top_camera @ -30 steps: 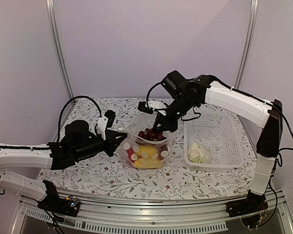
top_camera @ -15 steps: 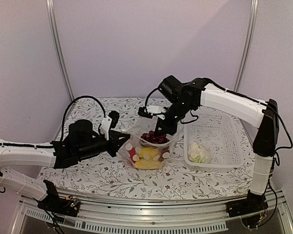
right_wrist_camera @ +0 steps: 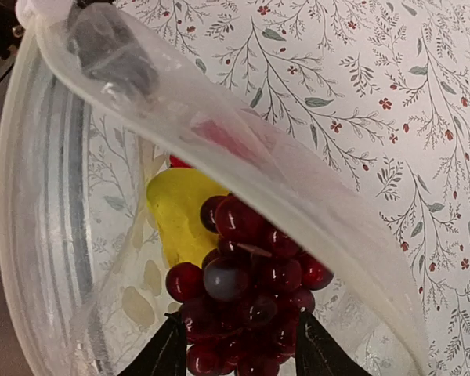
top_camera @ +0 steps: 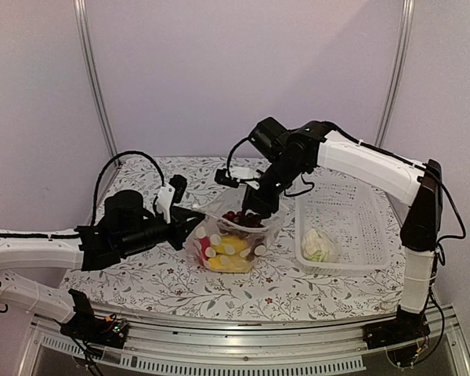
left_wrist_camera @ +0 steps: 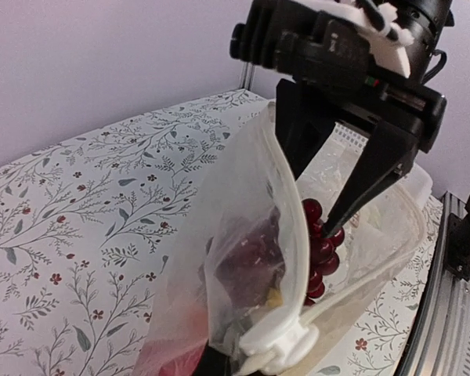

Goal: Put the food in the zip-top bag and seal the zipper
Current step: Place the fake fruit in the zipper food storage bag, then adjust the zipper food storage bag at the center of the board.

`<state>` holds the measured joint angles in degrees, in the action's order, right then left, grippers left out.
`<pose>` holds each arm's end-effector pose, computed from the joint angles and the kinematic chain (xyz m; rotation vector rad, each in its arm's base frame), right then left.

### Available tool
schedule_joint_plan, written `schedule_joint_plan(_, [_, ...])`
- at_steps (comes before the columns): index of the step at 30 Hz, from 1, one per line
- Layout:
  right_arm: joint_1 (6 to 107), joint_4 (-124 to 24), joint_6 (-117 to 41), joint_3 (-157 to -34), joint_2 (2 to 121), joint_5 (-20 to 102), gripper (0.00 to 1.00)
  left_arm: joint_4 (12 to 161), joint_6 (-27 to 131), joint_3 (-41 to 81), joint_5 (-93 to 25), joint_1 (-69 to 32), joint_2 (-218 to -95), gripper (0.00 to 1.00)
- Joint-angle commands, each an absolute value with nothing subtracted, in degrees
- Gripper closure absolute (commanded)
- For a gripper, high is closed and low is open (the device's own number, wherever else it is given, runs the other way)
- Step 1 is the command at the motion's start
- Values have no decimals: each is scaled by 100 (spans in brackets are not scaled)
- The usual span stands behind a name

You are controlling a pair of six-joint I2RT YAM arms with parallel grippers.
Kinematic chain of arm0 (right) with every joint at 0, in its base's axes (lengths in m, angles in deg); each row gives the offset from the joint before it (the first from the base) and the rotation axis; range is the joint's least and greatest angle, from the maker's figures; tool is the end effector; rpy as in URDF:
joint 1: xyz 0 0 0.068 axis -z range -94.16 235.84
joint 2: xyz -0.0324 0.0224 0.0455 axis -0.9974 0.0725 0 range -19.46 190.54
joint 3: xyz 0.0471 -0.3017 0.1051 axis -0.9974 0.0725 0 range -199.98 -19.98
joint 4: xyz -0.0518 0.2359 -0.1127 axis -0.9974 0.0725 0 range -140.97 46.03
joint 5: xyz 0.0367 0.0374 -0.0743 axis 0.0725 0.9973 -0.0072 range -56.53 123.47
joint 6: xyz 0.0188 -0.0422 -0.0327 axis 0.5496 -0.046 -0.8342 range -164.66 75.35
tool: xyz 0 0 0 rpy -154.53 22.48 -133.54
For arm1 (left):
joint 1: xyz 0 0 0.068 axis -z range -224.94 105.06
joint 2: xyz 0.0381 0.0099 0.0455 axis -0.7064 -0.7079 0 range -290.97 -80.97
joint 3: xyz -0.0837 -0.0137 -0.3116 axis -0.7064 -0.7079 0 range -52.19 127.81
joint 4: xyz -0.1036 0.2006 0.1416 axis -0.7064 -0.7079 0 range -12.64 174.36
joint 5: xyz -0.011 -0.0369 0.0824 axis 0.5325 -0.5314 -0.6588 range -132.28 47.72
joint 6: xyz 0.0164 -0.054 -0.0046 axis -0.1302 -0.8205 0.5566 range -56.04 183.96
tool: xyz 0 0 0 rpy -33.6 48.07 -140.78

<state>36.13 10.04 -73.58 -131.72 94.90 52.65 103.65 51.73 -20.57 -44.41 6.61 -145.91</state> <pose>0.2827 0.3535 0.3497 -1.7906 2.0175 0.5619 0.1497 -0.1861 0.2844 0.6072 1.7808 -0.7462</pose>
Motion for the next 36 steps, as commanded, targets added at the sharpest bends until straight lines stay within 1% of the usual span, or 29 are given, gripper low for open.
schedule_joint_plan(1, [3503, 1205, -7541, -13380, 9036, 5695, 53, 10424, 5279, -2060, -4550, 679, -14593, 100])
schedule_joint_plan(4, [3502, 1123, -7567, -13298, 8767, 5639, 52, 10480, 5250, -2164, -4605, 676, -14521, 100])
schedule_joint_plan(10, [3681, 581, -7508, -12805, 8290, 4686, 50, 10572, 5204, -2340, -4617, 675, -14425, 100])
schedule_joint_plan(13, [3932, 430, -7430, -12672, 8314, 4346, 48, 10594, 5193, -2337, -4568, 677, -14441, 100])
schedule_joint_plan(16, [4039, 145, -7427, -12336, 8341, 4050, 41, 10605, 5173, -2344, -4570, 675, -14434, 100])
schedule_joint_plan(20, [4045, 43, -7493, -12186, 8577, 3885, 40, 10625, 5140, -2360, -4571, 676, -14387, 100])
schedule_joint_plan(21, [4049, 42, -7476, -12197, 8714, 3898, 41, 10625, 5135, -2370, -4571, 682, -14377, 100])
schedule_joint_plan(23, [4049, 42, -7406, -12245, 8876, 3921, 49, 10640, 5120, -2385, -4571, 677, -14372, 100])
schedule_joint_plan(24, [4049, 63, -7387, -12297, 8952, 3959, 55, 10654, 5107, -2392, -4562, 676, -14378, 100])
schedule_joint_plan(25, [4049, 99, -7363, -12351, 8981, 4013, 62, 10659, 5097, -2397, -4559, 675, -14388, 100])
schedule_joint_plan(28, [4042, 160, -7357, -12449, 8925, 4168, 86, 10732, 5056, -2425, -4524, 688, -14425, 100])
schedule_joint_plan(30, [4042, 231, -7378, -12498, 8826, 4235, 97, 10788, 5041, -2442, -4506, 684, -14465, 100])
schedule_joint_plan(32, [4048, 304, -7375, -12571, 8701, 4240, 98, 10809, 5049, -2414, -4501, 687, -14522, 100])
schedule_joint_plan(36, [4041, 463, -7409, -12588, 8444, 4400, 97, 10918, 5051, -2402, -4549, 685, -14602, 100])
